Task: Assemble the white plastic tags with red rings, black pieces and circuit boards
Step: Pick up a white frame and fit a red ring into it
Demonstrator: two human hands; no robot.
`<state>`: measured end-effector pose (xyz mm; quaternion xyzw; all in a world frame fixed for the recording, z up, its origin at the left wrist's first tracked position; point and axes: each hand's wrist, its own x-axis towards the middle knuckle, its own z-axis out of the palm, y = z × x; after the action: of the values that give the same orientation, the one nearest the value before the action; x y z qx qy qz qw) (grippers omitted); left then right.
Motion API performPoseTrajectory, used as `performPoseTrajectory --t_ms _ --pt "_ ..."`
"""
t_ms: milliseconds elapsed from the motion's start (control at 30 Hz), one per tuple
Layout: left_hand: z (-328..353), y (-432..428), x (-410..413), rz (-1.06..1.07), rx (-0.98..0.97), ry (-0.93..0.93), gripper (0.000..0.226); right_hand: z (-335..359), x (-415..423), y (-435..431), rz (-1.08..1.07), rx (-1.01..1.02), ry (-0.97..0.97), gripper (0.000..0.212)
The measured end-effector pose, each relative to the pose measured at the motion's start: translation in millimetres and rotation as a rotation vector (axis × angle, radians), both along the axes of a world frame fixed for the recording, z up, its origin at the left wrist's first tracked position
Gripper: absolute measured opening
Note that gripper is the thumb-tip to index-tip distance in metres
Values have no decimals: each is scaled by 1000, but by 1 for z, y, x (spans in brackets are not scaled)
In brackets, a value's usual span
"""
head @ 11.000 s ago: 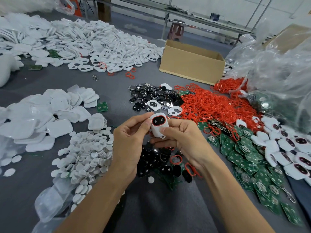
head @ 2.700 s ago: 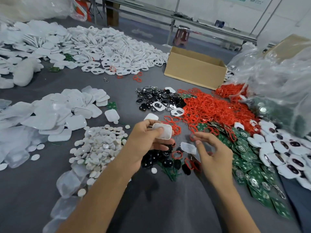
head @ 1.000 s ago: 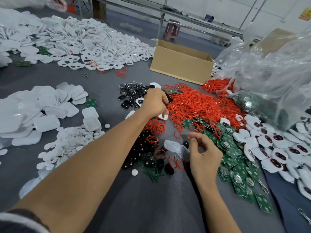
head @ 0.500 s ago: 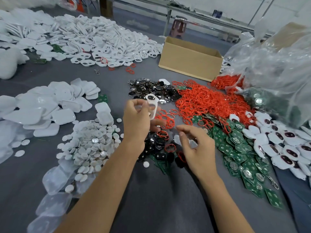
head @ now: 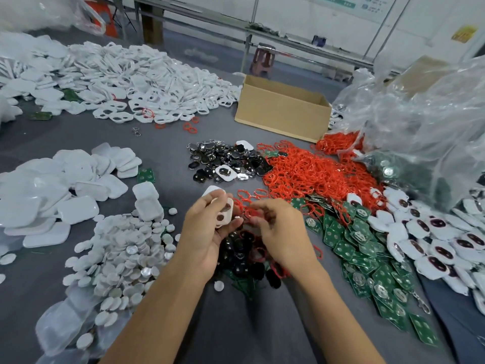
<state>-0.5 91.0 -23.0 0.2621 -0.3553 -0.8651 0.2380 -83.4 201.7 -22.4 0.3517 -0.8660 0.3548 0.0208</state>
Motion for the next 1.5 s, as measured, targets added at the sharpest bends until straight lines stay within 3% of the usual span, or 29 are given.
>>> performPoseTrajectory --t_ms 133,267,467,667,800,900,1067,1200,1367,1500 --pt "-2 -4 -4 8 46 70 20 17 0 -1 -86 -213 -69 22" --pt "0 5 -6 -50 90 114 10 23 14 -13 52 -437 -357 22" --pt "0 15 -4 -91 169 195 33 4 26 -24 79 -558 -440 23" --pt "-2 13 -6 -132 169 272 23 5 19 -19 259 -793 -859 24" --pt "-6 10 -2 -251 121 249 27 6 16 -15 339 -866 -962 29" --pt "-3 13 -1 -147 -4 170 39 11 15 -11 326 -811 -846 23" --pt "-1 17 -1 -16 -263 23 12 18 14 -10 162 -619 -345 25" --pt "1 18 0 -83 -364 -6 14 24 10 -4 180 -520 -53 36" --pt "2 16 2 -178 -395 44 13 24 8 -4 155 -549 -79 58" --pt "2 13 5 -196 -405 58 18 24 8 -2 147 -537 -22 62"
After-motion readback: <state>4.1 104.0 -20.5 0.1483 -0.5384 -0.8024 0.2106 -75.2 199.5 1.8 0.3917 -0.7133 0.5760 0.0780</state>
